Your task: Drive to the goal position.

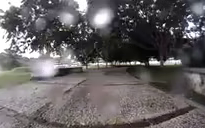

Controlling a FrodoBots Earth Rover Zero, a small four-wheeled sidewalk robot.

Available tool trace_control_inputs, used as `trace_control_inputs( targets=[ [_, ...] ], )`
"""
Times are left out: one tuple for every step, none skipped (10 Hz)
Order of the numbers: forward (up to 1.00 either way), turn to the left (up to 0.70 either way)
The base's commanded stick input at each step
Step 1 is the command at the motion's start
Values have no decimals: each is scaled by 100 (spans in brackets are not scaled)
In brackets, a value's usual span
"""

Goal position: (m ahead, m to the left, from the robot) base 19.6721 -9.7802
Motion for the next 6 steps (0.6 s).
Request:
trace_control_inputs(
  targets=[
    [70, 0],
    [70, 0],
    [70, 0],
    [70, 0],
    [70, 0],
    [70, 0]
  ],
)
